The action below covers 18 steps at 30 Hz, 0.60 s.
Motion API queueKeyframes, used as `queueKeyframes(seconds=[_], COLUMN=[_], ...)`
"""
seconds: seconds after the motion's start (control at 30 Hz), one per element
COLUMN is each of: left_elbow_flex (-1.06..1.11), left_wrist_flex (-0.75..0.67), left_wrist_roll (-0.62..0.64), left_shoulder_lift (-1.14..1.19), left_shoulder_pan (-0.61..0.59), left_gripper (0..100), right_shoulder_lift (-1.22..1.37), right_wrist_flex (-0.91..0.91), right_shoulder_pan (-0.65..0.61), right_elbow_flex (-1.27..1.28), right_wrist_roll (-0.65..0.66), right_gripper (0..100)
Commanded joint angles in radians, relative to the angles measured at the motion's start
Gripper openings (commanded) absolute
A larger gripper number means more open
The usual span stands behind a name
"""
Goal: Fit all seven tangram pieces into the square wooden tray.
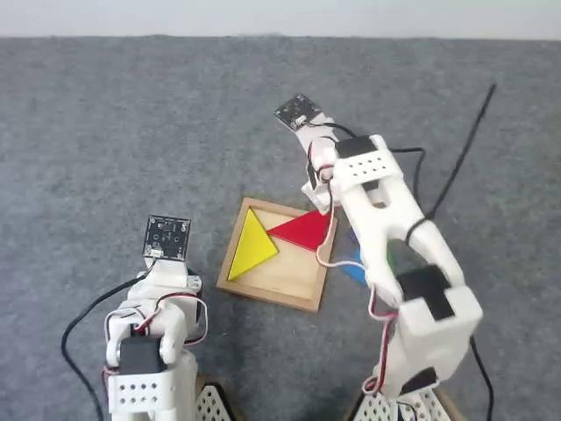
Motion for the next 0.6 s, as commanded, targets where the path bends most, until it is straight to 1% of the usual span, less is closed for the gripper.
queueKeyframes(seconds=[0.0, 0.23, 0.33, 0.57], left_elbow_flex=[-0.01, -0.01, -0.01, -0.01], left_wrist_flex=[0.003, 0.003, 0.003, 0.003], left_wrist_roll=[-0.002, -0.002, -0.002, -0.002], left_shoulder_lift=[-0.015, -0.015, -0.015, -0.015], left_shoulder_pan=[0.005, 0.005, 0.005, 0.005], left_gripper=[2, 2, 2, 2], right_shoulder_lift=[0.03, 0.068, 0.054, -0.097], right_wrist_flex=[-0.024, -0.015, 0.007, 0.002], right_shoulder_pan=[-0.002, -0.004, -0.002, -0.008], right_elbow_flex=[-0.087, -0.097, -0.054, 0.118], right_wrist_roll=[0.017, 0.018, 0.017, 0.014], right_gripper=[20.8, 20.6, 20.6, 20.6])
